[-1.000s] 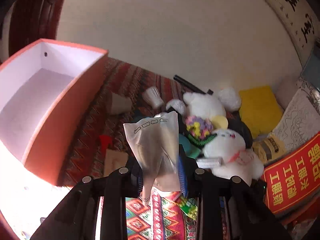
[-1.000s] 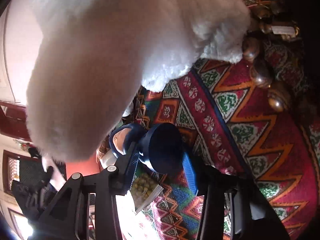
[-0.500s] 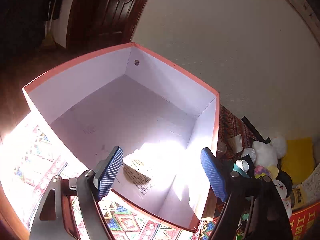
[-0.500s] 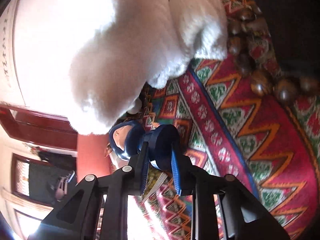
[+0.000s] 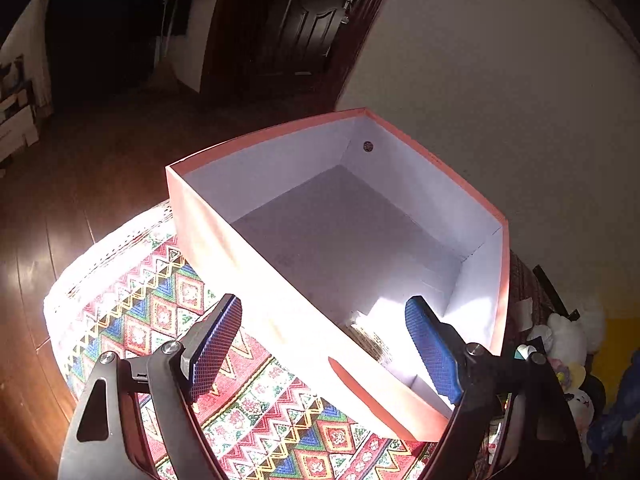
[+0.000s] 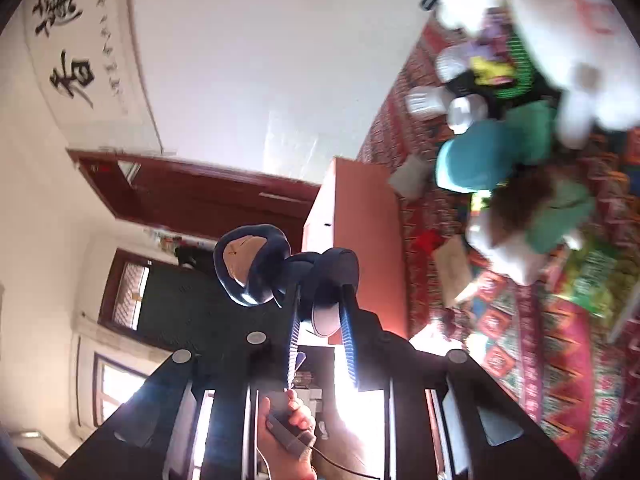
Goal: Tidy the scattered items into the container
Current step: 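Release the zip bag into the box with the left gripper while the right drops the blue figurine in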
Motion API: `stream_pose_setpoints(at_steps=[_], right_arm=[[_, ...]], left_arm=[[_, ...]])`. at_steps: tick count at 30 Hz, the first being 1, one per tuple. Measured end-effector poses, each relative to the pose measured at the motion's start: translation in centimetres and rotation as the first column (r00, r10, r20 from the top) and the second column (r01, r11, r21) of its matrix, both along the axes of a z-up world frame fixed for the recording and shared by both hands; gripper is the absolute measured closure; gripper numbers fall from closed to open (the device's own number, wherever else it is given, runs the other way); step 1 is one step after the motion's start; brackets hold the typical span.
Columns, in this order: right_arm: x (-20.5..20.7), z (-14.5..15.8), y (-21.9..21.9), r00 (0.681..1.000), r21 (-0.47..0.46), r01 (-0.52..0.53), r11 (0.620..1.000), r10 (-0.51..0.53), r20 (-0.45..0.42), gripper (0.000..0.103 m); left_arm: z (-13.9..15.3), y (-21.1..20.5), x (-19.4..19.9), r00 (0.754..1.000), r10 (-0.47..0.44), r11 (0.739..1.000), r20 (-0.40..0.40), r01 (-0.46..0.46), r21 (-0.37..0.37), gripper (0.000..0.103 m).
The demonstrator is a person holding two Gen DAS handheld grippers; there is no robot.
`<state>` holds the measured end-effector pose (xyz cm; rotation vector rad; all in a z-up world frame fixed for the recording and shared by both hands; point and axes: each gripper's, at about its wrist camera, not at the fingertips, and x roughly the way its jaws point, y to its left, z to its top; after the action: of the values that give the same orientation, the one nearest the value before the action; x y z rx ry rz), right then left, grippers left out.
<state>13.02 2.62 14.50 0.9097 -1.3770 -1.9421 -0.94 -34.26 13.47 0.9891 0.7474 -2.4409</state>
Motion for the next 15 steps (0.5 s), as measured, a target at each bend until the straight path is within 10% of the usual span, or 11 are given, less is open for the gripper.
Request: stream_pose_setpoints(at_steps=[6, 10, 15], right_arm=[[-7.8, 3.6, -13.2, 0.982, 0.225, -0.189, 0.956, 0.187, 0.031, 0.079], [-8.0, 4.1, -11.2, 0.985, 0.404, -0.133, 0.905, 0.166, -0.048, 0.053], [-7.3, -0.1, -2.7, 0.994, 0.687, -0.043, 0.726, 0.099, -0.043, 0.042]], left_arm=[[0.2, -1.9, 0.5, 0.999, 0.041, 0.999, -0.006, -0.041, -0.007, 0.019], [0.0, -2.3, 0.4, 1.000, 0.025, 1.000, 0.001, -0.025, 0.014, 0.019], [0.7, 0.1, 0.3, 0.999, -0.037, 0.999, -0.005, 0.037, -0.003, 0.019]])
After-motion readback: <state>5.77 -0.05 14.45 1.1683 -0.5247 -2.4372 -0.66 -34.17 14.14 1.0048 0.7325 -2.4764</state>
